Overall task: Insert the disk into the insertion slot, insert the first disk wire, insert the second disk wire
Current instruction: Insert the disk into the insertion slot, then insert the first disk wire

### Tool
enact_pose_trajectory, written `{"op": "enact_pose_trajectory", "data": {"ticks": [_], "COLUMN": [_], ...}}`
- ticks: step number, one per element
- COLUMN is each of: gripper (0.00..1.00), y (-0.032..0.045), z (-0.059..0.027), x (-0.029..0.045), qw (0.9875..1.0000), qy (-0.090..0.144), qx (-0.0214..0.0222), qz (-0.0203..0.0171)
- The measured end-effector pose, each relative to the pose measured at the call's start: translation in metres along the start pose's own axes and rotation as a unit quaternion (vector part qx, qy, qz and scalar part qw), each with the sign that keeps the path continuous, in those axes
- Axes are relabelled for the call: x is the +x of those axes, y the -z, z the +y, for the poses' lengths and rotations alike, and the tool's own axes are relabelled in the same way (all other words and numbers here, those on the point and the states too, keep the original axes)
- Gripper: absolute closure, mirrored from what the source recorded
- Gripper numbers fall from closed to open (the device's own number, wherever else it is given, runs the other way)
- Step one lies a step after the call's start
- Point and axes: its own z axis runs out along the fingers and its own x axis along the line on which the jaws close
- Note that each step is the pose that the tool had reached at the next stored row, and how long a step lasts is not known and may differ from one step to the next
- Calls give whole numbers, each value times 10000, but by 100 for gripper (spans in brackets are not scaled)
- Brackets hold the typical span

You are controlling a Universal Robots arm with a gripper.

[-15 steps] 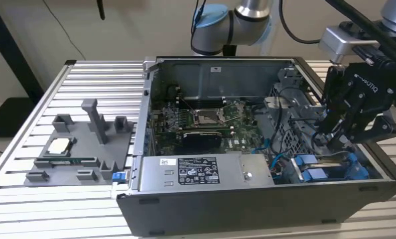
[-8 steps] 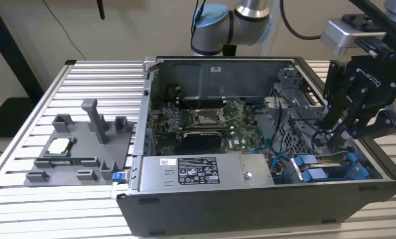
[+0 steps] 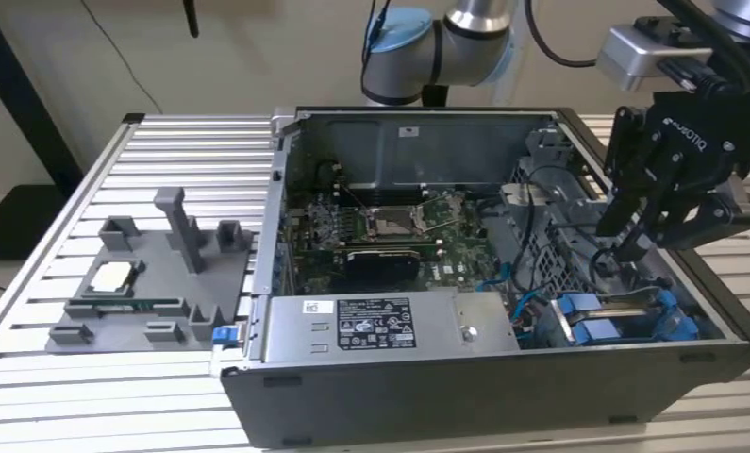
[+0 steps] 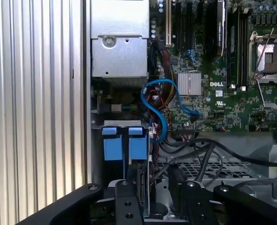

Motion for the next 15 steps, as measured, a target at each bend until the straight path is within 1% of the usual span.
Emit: {"op": "enact_pose_trajectory", "data": {"ticks": [4, 6, 8, 10, 11, 12, 15], "gripper": [60, 60, 60, 60, 60, 60, 60], "y": [6, 37, 73, 71, 57, 46, 15], "z": [-17, -29, -38, -45, -52, -61, -87], "x": [-62, -69, -71, -80, -92, -99, -112], "qw": [10000, 10000, 10000, 10000, 10000, 10000, 10000], "qy": [0, 0, 0, 0, 0, 0, 2], "qx": [0, -7, -26, -27, -27, -28, -28], "qz": [1, 1, 0, -1, 0, -8, -60]}}
